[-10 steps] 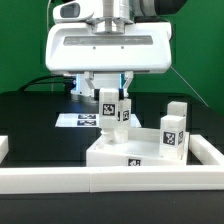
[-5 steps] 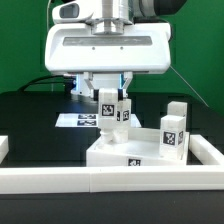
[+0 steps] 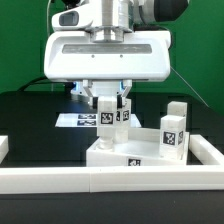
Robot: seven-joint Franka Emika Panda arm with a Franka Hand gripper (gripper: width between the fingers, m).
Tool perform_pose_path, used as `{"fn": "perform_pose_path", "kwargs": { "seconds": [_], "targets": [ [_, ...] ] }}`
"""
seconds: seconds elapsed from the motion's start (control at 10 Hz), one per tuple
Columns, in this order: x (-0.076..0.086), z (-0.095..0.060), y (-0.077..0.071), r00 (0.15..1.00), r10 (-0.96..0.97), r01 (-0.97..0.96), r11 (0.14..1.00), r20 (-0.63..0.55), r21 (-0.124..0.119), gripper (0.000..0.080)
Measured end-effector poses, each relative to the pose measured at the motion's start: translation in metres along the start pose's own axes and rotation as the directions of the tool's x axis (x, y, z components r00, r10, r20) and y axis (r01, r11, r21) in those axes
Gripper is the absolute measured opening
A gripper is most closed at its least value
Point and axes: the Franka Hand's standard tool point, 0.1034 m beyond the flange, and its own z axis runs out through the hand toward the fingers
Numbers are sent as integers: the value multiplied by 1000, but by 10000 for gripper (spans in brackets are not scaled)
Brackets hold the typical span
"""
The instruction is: Assemble square table
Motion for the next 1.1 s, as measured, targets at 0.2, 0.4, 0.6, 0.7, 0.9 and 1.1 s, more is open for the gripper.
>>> {"fn": "perform_pose_path", "kwargs": {
  "seconds": [0.2, 0.4, 0.6, 0.7, 0.9, 1.1],
  "targets": [
    [-1, 1, 4, 1000, -4, 3, 1000, -31, -19, 290],
    [-1, 1, 5, 999, -3, 3, 1000, -32, -20, 290],
    [-1, 1, 5, 999, -2, 2, 1000, -32, -20, 290],
    [-1, 1, 3, 999, -4, 4, 1000, -32, -19, 290],
    [-2, 1, 1, 999, -8, 7, 1000, -41, -23, 290],
    [-2, 1, 2, 999, -7, 6, 1000, -41, -24, 290]
  ]
}}
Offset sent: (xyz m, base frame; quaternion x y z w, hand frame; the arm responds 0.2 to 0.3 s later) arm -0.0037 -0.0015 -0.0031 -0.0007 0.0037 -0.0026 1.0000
